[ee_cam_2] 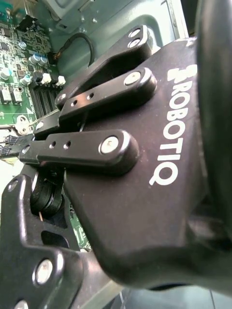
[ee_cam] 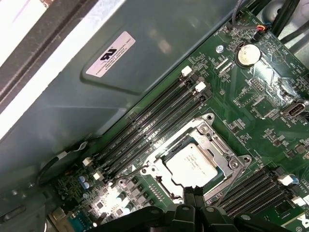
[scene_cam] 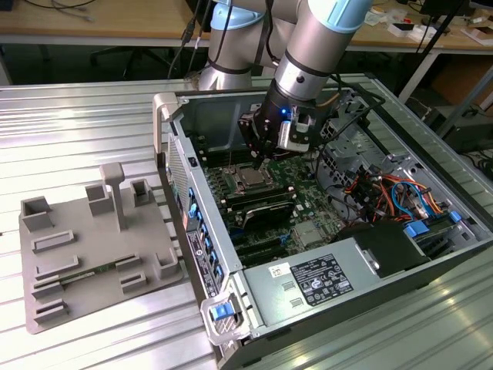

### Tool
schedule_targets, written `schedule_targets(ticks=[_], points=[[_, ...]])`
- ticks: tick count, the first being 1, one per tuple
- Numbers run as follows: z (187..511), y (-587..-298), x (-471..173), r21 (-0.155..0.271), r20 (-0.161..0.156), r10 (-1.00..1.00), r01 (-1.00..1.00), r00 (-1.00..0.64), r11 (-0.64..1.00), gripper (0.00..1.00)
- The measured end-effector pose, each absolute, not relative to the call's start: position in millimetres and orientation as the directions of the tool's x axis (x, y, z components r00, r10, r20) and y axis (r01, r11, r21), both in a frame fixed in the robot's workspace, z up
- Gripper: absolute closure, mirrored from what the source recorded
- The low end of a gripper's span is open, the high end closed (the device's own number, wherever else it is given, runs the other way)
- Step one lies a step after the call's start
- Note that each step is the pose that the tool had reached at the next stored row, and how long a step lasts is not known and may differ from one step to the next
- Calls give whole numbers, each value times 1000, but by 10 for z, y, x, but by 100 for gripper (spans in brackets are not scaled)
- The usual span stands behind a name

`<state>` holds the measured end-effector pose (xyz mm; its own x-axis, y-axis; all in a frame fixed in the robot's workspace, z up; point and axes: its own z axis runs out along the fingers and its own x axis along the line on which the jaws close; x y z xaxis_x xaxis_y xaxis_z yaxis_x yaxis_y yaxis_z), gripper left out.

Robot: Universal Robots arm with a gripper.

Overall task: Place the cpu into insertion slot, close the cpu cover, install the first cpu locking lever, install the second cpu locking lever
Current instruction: 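Install the first cpu locking lever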

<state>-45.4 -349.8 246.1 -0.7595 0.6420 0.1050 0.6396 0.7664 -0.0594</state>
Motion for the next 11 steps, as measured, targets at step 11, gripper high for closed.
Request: schedule_targets(ticks=[11], points=[[2461,-3498,-455,-58,106,619,616,-778,785,89]])
